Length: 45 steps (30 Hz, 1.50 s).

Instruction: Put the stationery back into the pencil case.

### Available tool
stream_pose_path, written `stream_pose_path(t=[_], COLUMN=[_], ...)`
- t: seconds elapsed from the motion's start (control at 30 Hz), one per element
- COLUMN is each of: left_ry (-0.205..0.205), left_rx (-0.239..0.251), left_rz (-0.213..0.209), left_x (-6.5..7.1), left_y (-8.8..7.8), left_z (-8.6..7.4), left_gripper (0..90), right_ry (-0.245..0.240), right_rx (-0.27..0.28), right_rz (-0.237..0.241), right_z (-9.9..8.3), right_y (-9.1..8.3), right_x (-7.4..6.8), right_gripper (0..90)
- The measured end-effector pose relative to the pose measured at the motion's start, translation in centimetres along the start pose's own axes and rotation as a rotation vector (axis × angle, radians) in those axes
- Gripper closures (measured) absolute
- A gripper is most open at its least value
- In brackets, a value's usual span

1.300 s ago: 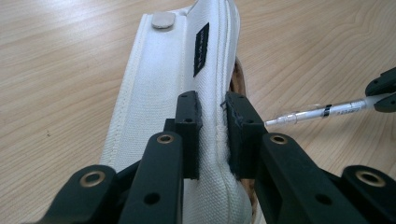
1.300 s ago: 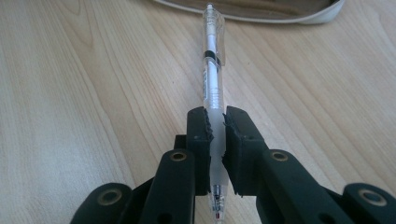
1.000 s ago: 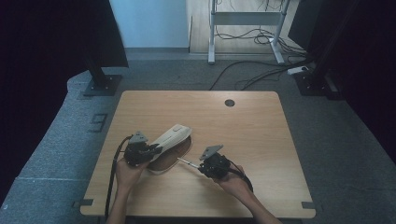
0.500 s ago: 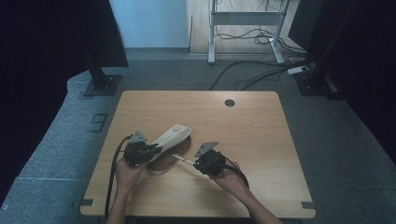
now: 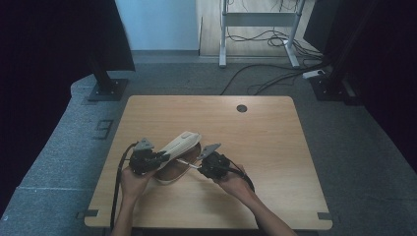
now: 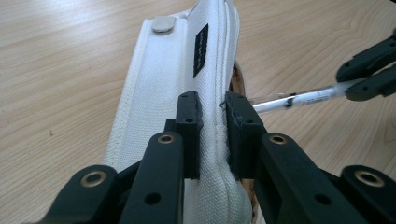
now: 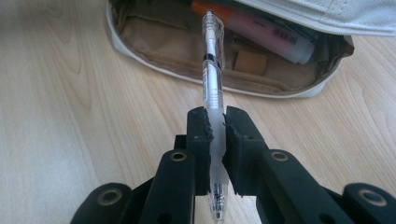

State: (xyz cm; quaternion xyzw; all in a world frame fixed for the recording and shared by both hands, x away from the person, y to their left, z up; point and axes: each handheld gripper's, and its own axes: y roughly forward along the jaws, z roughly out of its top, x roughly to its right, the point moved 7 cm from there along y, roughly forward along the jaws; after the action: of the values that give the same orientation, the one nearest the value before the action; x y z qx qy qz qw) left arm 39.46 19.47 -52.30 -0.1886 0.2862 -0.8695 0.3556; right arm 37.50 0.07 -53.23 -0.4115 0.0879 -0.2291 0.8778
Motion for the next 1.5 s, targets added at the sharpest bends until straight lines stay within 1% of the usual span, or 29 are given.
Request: stream_pose_path(t=[0.27,0.43,0.8,1.1,1.4,1.5], left_ry=[0.000,0.000,0.000,0.001,-0.001,-0.005], left_rx=[0.000,0.001,0.000,0.000,-0.005,-0.002], left_rz=[0.000,-0.001,-0.003,-0.007,0.007,0.006], left_x=[0.0,0.0,0.1,0.1,-0.1,-0.2], left_y=[0.0,-0.1,-0.1,0.0,0.0,0.0], left_z=[0.0,0.0,0.0,0.0,-0.1,-0.1], left_gripper=[77.0,77.0,77.0,77.0,76.9,76.9], right_ry=[-0.004,-0.006,-0.025,-0.032,-0.043,-0.052], right_rx=[-0.010,-0.007,-0.014,-0.016,-0.025,-0.034], right_rz=[0.002,0.004,0.016,0.012,0.010,0.001], right_z=[0.7,1.4,2.9,3.8,4.0,3.9], right_y=[1.3,2.2,4.3,5.6,6.9,7.2], right_x=[0.4,0.5,0.7,1.1,1.8,2.1], right_gripper=[79.3,79.3,79.3,79.2,79.0,78.5])
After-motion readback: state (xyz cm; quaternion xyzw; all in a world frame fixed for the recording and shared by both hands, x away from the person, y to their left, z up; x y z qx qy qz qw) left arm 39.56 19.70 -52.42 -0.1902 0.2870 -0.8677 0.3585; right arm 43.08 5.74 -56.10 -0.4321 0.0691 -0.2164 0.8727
